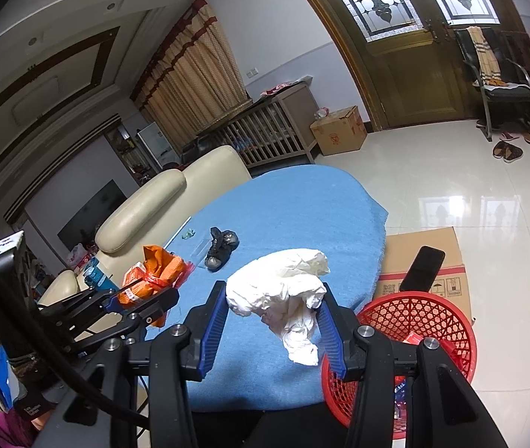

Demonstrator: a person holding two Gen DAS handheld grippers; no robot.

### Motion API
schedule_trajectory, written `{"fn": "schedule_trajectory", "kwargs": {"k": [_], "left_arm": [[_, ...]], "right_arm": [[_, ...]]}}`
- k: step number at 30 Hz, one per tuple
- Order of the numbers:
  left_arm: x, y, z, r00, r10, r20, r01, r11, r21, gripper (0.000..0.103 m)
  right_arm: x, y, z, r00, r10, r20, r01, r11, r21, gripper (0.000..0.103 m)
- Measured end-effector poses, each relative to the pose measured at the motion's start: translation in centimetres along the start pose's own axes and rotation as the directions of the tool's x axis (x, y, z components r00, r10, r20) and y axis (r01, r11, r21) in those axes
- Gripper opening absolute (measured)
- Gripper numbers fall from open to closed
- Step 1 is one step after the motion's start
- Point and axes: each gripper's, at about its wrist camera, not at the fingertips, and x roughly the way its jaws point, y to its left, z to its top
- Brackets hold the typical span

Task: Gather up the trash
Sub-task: 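Carry the tissue with the right gripper while the left gripper carries the orange packet over the wastebasket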

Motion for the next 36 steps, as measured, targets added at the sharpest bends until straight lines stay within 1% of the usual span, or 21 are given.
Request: {"fn": "schedule_trajectory", "kwargs": {"k": [18,36], "left_arm": [[1.8,-1.8,0.2,0.999,-0.022,-0.042,0.024,0.998,0.051,0.028],[4.4,-3.2,0.4,0.993,-0.064,-0.097,0.072,0.995,0.072,0.029]], "right_arm": [[0.5,-2.4,-0.2,1.0,-0.013,-0.008,0.014,0.998,0.054,0.051],[1.5,-4.8,-0.5,0.998,-0.044,-0.037,0.048,0.992,0.116,0.051]]}}
